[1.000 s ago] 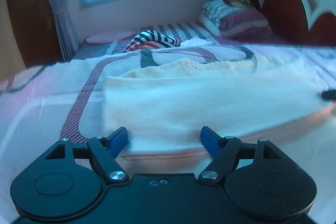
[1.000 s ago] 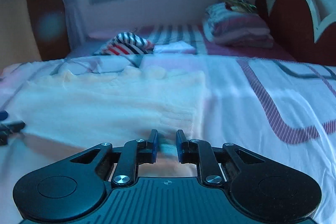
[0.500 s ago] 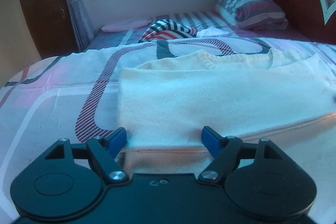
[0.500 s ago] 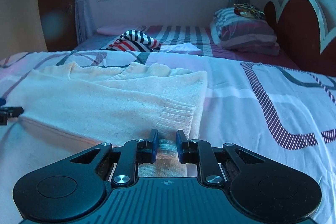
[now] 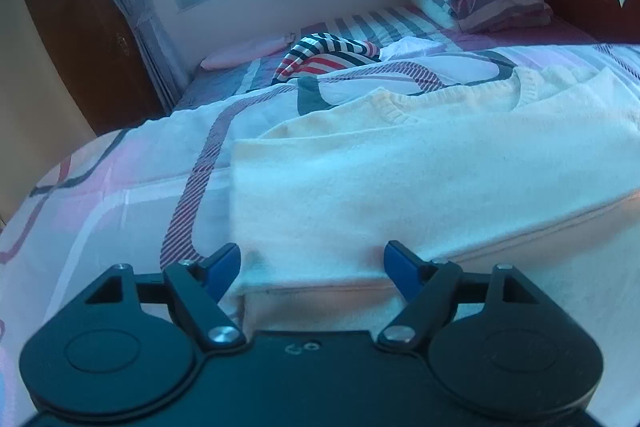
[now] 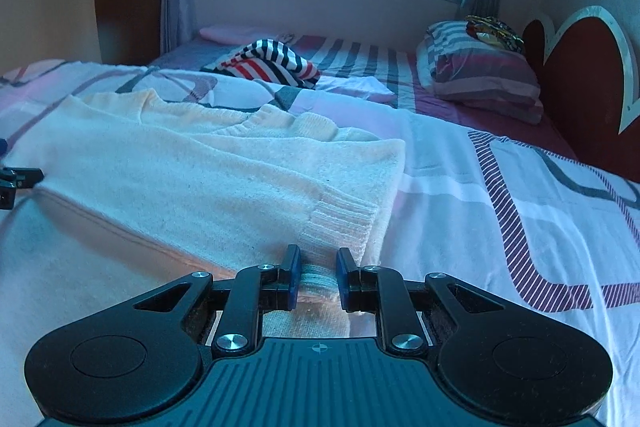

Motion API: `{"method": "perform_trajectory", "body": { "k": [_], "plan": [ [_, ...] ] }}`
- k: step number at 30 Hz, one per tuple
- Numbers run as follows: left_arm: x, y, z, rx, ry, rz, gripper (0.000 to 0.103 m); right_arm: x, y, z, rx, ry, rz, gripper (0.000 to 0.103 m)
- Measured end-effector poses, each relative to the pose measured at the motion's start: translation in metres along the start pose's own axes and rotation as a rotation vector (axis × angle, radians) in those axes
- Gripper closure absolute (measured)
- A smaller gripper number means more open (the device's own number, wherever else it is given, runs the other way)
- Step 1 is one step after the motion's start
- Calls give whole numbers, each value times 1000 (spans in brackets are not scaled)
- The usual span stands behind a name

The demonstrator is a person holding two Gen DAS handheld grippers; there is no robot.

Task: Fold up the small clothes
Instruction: 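Grasp the sweater hem ribbing with the right gripper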

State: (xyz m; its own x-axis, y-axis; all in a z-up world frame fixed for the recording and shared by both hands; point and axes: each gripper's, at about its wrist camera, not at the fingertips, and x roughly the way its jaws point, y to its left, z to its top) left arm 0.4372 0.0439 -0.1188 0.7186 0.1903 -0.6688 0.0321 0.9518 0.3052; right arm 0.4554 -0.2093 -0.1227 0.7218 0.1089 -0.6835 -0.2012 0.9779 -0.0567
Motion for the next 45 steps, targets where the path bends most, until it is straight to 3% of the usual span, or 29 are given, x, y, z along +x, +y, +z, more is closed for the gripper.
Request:
{"method": "perform_trajectory", "body": {
  "k": [6,11,12,13,14,16,19,21,27,33,38,42,45],
  "plan": [
    [-1,-6,3,61,9,23,24,7,2,7,15,34,-11,83],
    [-7,-1,2,30,-16,40,26,4,-2,12,50,41,-17,81],
    [-10,2,-2,10,-42,25,26,0,-5,12,74,15,-22,59],
    [-9,5,-5,-1,-56,17,25,-4,-9,10,95,-18,-30,28],
    [-7,6,-9,-6,-56,18,24,-5,-12,7,112,-45,-13,25],
    [-4,11,-12,-37,-70,3,24,-2,-14,3,104,-58,22,28],
    [-5,16,-9,-75,-101,17,26,-3,-20,2,109,-134,-16,46],
    [-4,19,-7,-99,-129,21,27,1,-27,8,136,-156,2,49],
    [10,24,-4,-149,-99,4,27,29,-34,24,105,-39,38,55],
    [8,26,-3,-160,-124,-5,27,29,-25,18,30,-73,38,68],
    [12,26,-6,-158,-115,-6,26,25,-21,17,27,-118,-28,68],
    [14,27,-7,-169,-111,-16,26,31,-25,18,55,-68,25,68],
    [14,27,-8,-167,-113,-14,26,29,-26,18,45,-82,28,69]
  ]
}}
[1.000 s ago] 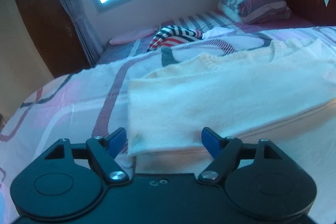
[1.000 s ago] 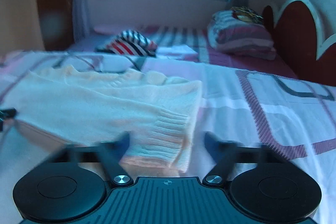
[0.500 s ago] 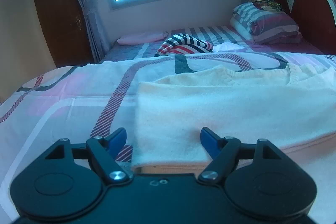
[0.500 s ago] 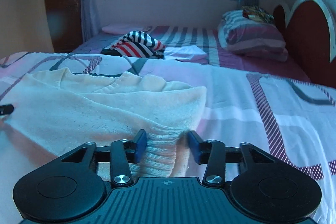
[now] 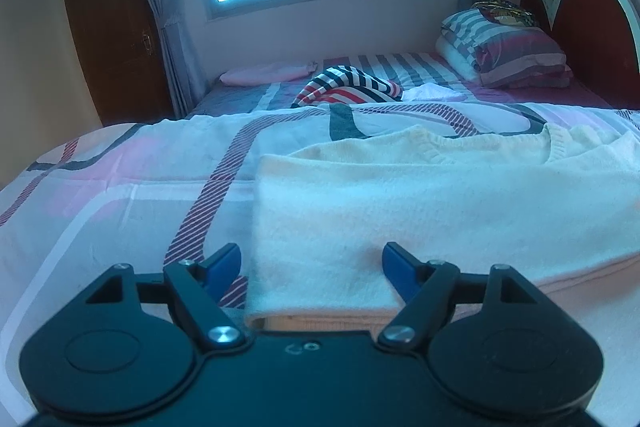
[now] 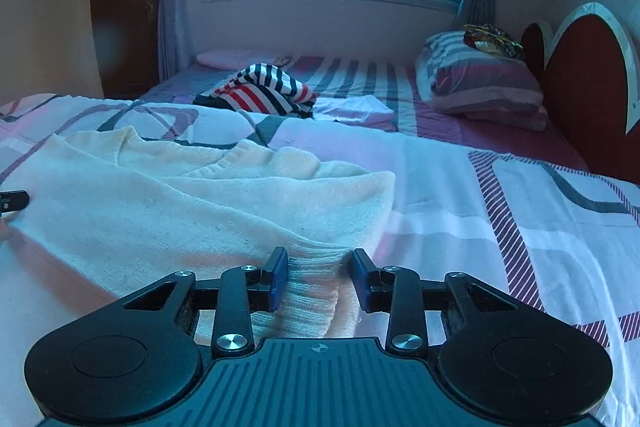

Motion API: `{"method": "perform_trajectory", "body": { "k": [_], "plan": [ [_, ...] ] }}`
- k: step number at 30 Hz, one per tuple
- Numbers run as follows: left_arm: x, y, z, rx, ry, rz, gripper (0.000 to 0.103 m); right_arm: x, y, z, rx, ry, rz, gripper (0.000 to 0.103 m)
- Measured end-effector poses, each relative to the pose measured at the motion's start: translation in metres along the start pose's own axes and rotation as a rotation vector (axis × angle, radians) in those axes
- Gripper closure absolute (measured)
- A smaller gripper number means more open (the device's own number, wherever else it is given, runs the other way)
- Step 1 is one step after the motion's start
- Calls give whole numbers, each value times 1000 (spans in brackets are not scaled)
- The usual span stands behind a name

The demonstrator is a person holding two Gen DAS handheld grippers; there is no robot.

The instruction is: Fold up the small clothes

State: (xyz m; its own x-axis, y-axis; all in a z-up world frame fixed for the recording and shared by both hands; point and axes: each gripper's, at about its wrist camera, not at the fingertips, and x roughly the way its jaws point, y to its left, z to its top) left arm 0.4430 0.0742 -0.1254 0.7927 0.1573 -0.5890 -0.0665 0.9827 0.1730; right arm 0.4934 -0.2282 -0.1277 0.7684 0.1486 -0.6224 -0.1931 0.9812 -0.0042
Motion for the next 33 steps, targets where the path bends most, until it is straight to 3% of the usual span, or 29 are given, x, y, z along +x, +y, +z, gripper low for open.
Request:
{"method": "perform_trajectory", "body": {
  "k": [2,5,9,10,12,15,20,22,25,27,29,31,33],
  "plan": [
    [0,0,0,2,-1,2,26,-2,6,-2,-56,-20,-36,80],
    [0,-1,0,8,-1,7,26,-2,14,-6,-120,-34,-67,82],
    [-1,-2,1,12,0,8,26,4,-3,-2,30,30,32,84],
    [-2,-2,1,13,-5,11,26,4,-10,0,76,38,65,100],
    [-4,-5,0,22,-17,28,26,0,-18,4,107,27,94,100],
    [-4,-8,-1,30,-17,31,25,-10,-23,5,76,-21,38,100],
    [-4,-6,4,43,6,21,26,-1,-25,-1,75,49,28,99],
    [-11,-4,6,34,-32,26,26,-9,-26,6,94,42,14,91],
    [-18,-4,7,12,-83,-1,26,-26,-25,5,106,0,32,91],
    [-14,-7,7,17,-65,-31,28,-28,-21,-1,103,6,41,91],
    [3,-10,1,28,57,-94,27,-21,-13,-13,80,58,45,91],
    [2,-1,4,-17,54,-100,26,-24,-6,-12,44,41,15,91],
    [-3,3,8,-22,21,-81,28,-40,-7,-8,69,-51,-42,91]
  ]
}}
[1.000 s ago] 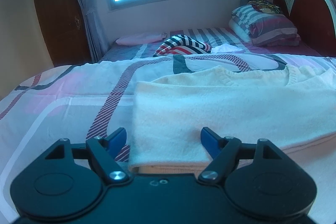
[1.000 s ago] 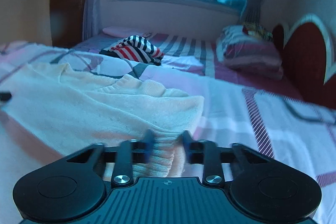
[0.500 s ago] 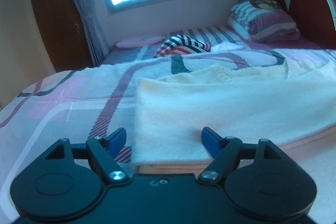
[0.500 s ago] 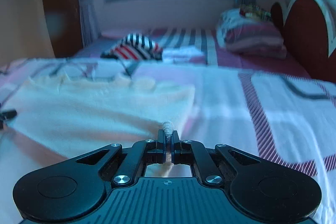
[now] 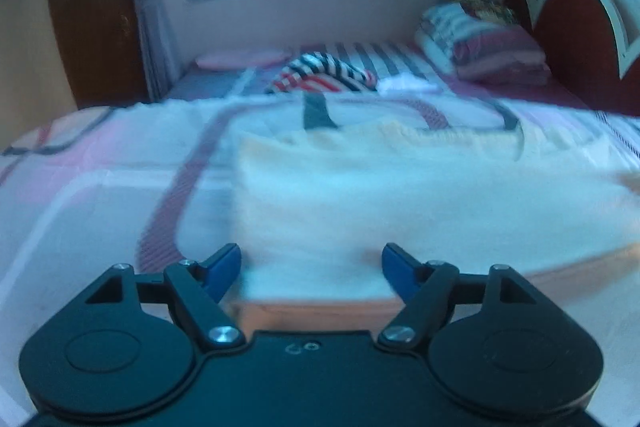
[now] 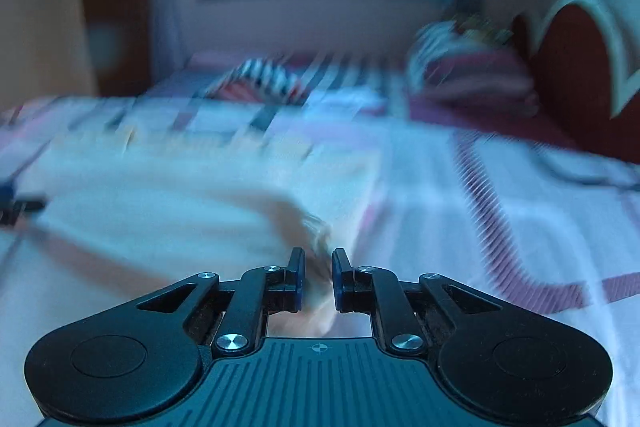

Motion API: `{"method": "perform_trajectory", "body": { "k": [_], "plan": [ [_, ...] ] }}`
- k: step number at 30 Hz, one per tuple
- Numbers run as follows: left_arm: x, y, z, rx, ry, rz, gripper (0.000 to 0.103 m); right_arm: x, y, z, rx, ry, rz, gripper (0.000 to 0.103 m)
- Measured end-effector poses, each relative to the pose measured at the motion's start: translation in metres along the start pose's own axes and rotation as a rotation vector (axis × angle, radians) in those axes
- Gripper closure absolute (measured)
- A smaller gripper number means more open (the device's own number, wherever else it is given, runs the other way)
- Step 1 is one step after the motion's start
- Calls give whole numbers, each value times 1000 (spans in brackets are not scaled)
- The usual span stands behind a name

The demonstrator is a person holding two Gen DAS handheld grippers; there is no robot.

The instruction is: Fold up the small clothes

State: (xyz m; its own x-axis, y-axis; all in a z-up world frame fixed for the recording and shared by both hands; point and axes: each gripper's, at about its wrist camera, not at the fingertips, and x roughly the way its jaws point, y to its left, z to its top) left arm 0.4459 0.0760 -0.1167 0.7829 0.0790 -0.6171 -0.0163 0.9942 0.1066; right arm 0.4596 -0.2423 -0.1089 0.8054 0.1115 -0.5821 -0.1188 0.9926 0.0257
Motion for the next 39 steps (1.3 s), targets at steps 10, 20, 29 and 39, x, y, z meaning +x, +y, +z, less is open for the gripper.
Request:
{"method": "perform_trajectory", "body": {
  "k": [10,20,29,39],
  "plan": [
    [66,0,59,41,-57,-75,26,26,-8,19,44,-76,27,91],
    [81,18,57,-23,-41,-46,22,49,-28,33,101,-56,34,91],
    [40,55,30,-173,-5,-43,20,34,-28,40,100,47,42,91],
    [-112,77,-92,-132,96,-50,21,-136,0,-53,161,101,96,91]
  ]
}}
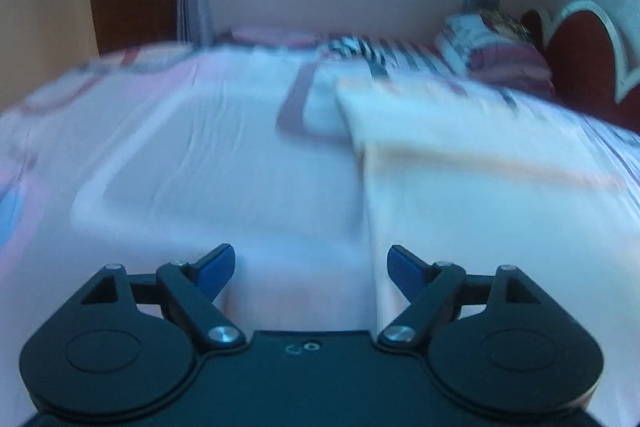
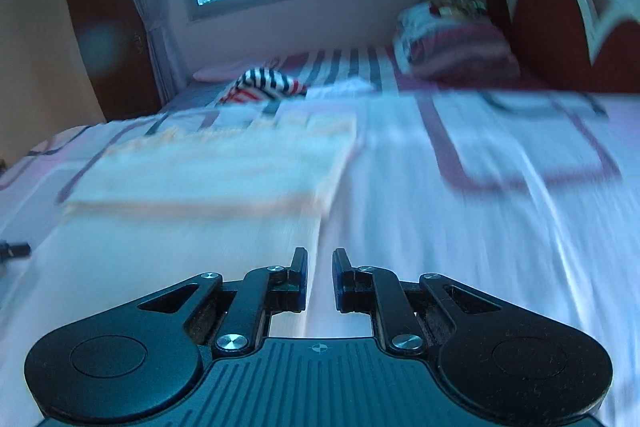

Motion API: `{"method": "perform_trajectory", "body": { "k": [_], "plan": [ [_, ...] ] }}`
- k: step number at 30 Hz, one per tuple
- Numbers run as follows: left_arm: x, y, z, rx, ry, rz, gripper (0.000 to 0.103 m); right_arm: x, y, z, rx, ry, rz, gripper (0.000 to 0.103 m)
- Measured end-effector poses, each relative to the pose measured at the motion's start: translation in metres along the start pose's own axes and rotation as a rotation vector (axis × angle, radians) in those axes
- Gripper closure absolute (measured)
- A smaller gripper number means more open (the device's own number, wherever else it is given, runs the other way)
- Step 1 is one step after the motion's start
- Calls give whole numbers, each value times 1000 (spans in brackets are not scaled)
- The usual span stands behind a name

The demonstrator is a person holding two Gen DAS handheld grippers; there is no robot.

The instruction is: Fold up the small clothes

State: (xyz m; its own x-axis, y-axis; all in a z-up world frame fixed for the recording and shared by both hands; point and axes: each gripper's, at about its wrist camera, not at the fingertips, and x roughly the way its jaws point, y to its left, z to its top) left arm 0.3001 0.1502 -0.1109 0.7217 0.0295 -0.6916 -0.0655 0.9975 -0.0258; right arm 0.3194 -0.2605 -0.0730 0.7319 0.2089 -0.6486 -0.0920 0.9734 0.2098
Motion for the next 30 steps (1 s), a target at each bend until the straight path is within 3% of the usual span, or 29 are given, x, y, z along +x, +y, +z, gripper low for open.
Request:
{"method": "perform_trajectory", "body": {
  "k": [2,3,4,5,6,11,19,22,27,29,30],
  "plan": [
    [-23,4,-23,24,25,0,22,-33,2,-27,20,31,-2,90],
    [-37,6,-33,28,28,-9,22,-50,2,-40,47,43,-4,79],
    [-49,10,-43,26,38,-30,22,-65,3,-53,77,52,9,50],
    [-59,14,-51,17,46,-40,23,-80,3,-66,103,56,23,38],
    [-64,15,-55,6,55,-51,24,-93,5,-77,122,51,25,34],
    [-94,32,-78,-82,109,-156,41,-133,9,-117,239,104,61,35],
    [-108,42,-112,-291,198,-440,45,-165,-20,-149,523,142,133,50],
    [-101,43,-115,-371,237,-532,51,-171,-19,-153,545,149,164,50],
    [-89,38,-120,-418,242,-565,56,-167,-10,-156,560,186,247,50],
    [-81,40,-119,-443,247,-569,65,-164,-12,-156,594,181,277,51],
    [-77,42,-118,-453,251,-564,69,-162,-12,-155,597,179,282,58]
  ]
}}
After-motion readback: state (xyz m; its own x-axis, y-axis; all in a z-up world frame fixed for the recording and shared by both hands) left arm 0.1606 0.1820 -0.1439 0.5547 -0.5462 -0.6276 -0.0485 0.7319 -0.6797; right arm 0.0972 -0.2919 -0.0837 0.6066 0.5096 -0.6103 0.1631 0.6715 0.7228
